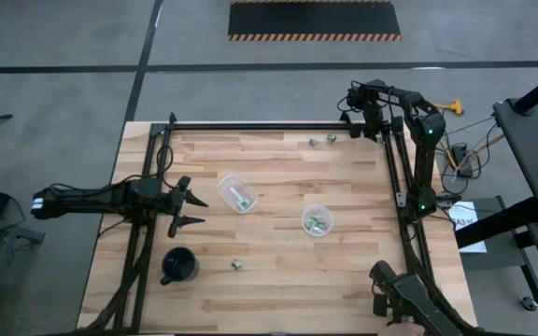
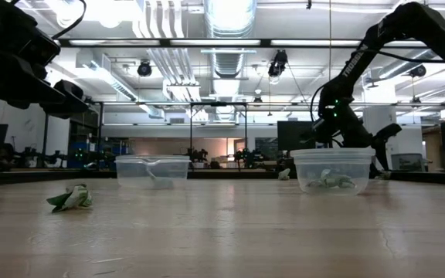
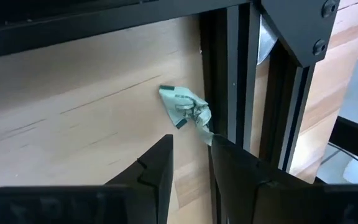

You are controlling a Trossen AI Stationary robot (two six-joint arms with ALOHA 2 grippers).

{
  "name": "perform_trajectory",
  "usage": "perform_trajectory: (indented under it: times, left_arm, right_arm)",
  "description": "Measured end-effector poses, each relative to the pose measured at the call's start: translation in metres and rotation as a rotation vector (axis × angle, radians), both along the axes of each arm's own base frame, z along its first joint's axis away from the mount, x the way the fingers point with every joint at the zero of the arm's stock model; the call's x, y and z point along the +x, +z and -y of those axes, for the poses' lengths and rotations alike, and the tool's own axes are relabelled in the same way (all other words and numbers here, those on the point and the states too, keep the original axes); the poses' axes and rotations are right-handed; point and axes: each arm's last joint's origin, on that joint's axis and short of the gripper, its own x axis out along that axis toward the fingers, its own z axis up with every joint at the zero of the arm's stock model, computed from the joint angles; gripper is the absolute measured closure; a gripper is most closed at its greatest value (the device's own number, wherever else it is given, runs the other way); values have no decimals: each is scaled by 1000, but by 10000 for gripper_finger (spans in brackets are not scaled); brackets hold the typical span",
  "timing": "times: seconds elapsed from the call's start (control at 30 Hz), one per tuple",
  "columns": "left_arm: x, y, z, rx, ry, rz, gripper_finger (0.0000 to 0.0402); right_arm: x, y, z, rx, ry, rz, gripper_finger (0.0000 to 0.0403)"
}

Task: Pick and place Stevia / Truvia into bins
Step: Put the right white stevia packet into the right transparent container

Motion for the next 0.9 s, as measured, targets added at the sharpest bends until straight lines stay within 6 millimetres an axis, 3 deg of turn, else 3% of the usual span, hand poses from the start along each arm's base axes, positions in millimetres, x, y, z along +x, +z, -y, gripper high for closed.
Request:
perform_trajectory:
  times: [0.47,0.67,0.9]
  left_arm:
    - [0,0,0,0,0,1,193]
    - [0,0,0,0,0,0,193]
    - [0,0,0,0,0,-1,193]
  right_arm:
    - [9,-8,5,52,47,228,307]
    - [11,-5,4,-12,119,82,307]
    - [8,-4,5,-34,118,48,307]
